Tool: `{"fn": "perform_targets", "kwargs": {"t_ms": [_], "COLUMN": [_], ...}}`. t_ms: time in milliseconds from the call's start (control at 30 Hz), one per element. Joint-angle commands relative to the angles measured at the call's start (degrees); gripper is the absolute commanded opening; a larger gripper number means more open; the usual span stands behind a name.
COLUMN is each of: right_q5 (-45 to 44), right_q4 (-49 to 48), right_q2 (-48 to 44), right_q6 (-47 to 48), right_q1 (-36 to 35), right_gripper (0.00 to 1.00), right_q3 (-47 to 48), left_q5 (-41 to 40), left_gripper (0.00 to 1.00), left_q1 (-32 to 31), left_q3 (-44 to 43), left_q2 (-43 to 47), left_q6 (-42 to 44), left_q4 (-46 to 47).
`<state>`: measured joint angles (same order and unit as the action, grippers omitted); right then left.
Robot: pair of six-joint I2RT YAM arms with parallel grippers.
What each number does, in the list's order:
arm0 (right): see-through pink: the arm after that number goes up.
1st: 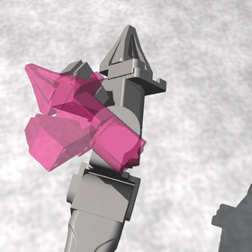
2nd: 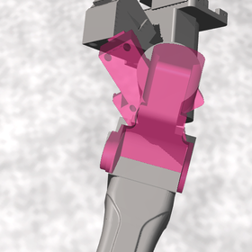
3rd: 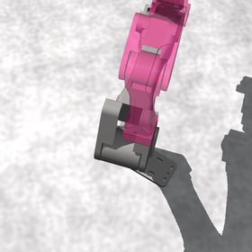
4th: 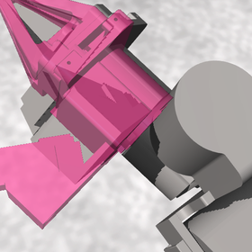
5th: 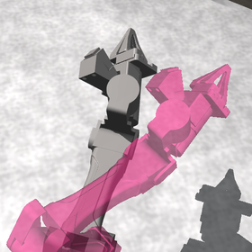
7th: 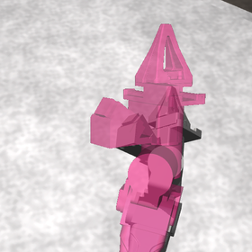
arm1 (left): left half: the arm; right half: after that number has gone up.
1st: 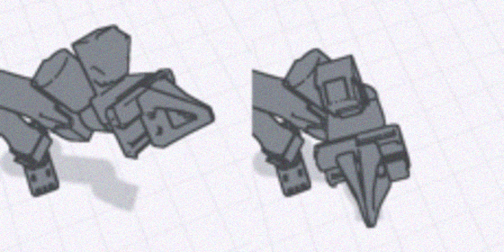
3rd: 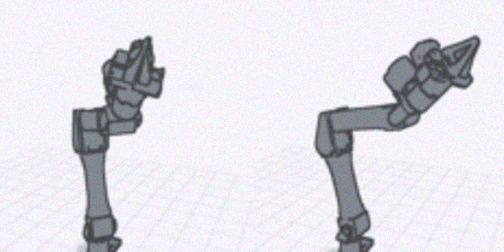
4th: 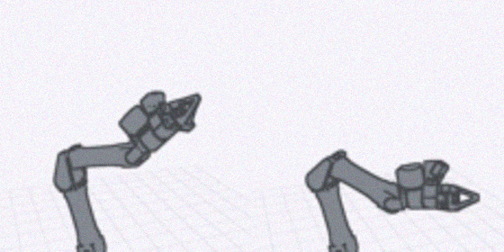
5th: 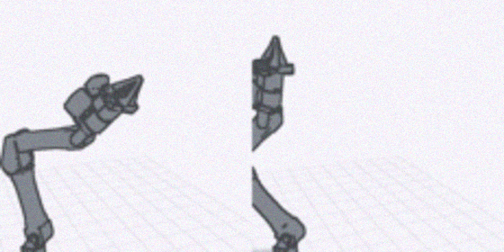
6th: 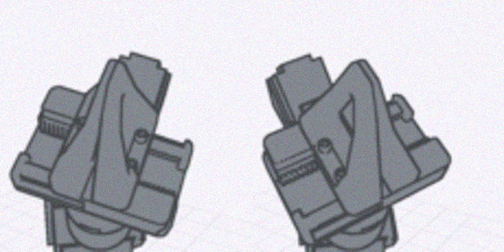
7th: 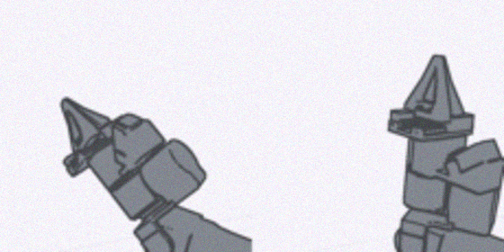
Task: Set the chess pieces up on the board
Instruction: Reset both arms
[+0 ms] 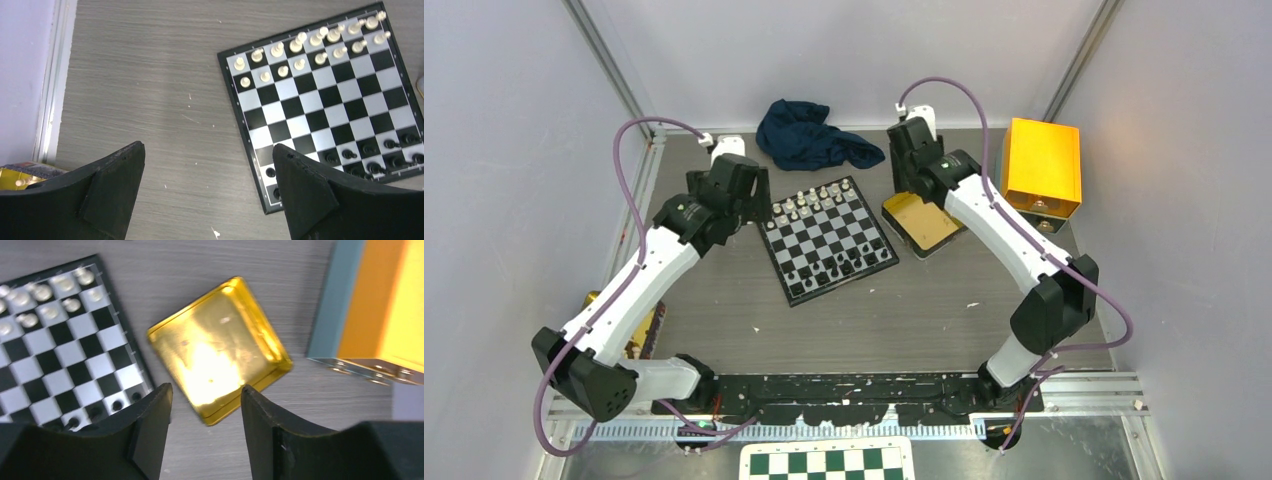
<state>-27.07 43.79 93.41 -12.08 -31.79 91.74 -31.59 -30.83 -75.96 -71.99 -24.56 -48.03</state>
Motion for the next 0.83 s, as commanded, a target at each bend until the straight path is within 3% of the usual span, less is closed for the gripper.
{"fn": "perform_targets", "kwargs": {"t_ms": [0, 133, 667, 800], "right_q5": [-11.7, -17.9, -17.8, -14.6], "right_q4": [-2.5, -5.6, -11.1, -11.4], "right_q2": [-2.7, -5.9, -13.0, -14.4], "right_q6": [0.1, -0.1, -2.2, -3.7], "right_q1": [2.8, 4.3, 8.2, 9.3], "right_gripper": [0.60, 0.68, 0.73, 0.81], "right_q3": [0.5, -4.8, -16.0, -17.3], "left_q5": [-2.9, -3.9, -5.7, -5.7], "left_gripper": [1.00, 1.00, 1.00, 1.00], "left_q1": [2.5, 3.0, 3.5, 3.5], "left_q3": [-0.3, 2.6, 9.8, 10.1], "left_q2": [-0.3, 0.9, 5.6, 5.7], "left_q6": [1.0, 0.1, 1.6, 1.7], "left_q4": [6.9, 8.5, 12.2, 12.2]}}
